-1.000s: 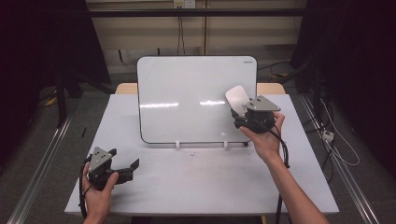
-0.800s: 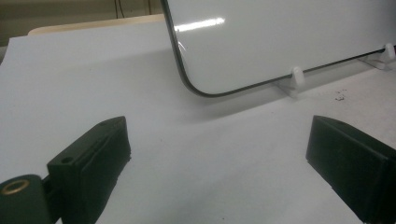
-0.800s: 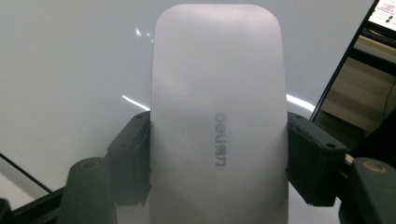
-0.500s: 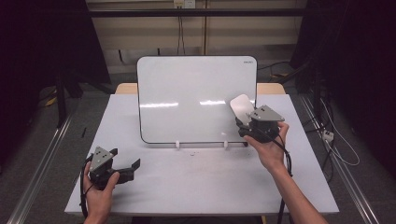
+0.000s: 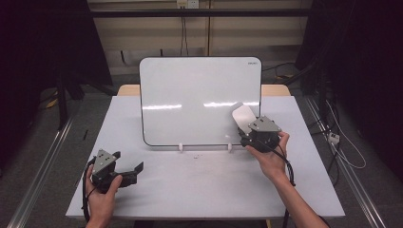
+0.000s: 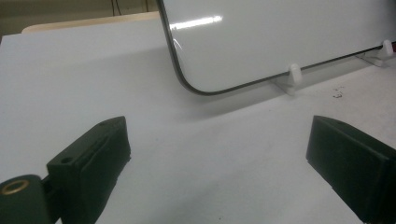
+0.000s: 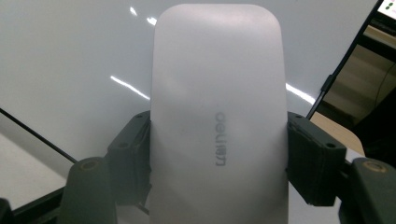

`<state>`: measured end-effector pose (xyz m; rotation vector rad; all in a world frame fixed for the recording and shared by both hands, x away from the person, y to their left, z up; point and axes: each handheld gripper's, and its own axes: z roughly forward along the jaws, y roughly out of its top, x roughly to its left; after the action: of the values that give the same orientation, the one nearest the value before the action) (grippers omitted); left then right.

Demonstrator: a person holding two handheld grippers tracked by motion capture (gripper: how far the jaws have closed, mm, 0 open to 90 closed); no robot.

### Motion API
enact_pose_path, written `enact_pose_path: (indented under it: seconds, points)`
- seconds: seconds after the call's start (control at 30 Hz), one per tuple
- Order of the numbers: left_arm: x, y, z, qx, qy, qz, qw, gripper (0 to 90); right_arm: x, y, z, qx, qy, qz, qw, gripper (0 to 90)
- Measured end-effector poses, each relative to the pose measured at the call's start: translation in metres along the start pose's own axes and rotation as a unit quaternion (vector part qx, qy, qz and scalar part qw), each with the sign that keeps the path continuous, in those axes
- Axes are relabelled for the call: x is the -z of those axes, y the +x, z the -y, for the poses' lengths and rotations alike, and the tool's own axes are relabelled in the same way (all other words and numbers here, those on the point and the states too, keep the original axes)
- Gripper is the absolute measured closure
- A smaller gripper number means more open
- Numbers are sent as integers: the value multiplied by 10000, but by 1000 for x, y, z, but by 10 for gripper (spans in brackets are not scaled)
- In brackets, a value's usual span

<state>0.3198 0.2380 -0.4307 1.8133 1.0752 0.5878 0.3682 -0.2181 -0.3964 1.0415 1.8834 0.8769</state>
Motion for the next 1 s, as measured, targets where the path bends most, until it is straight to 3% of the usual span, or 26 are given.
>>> enact_pose_path:
  seconds: [0.3,0.6,1.0]
  points:
    - [-1,0,0,-15,25,27,10000,61,-10,6,5,269,84,149,9995,313]
    - [-1,0,0,-5,45,12,10000,61,-23,6,10,288,211,265,9990,313]
    - [-5,-2,-1,71,73,80,9999,61,-24,6,10,287,183,272,9991,310]
